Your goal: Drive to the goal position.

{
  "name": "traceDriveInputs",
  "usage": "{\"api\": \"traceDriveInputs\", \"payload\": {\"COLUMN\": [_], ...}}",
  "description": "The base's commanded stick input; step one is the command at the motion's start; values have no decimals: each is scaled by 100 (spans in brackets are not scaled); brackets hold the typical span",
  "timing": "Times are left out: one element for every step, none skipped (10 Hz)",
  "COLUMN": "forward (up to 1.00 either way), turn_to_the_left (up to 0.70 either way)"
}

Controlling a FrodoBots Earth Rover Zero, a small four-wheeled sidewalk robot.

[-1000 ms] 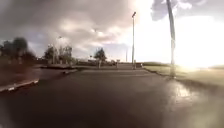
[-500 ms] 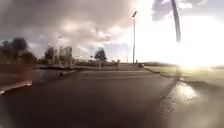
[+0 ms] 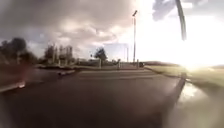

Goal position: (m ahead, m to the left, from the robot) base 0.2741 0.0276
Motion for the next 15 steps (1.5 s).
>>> {"api": "traceDriveInputs", "payload": {"forward": [70,70,70,70,70,70,70,70,70,70,70,70,70,70,70], "turn_to_the_left": [0,0,0,0,0,0,0,0,0,0,0,0,0,0,0]}}
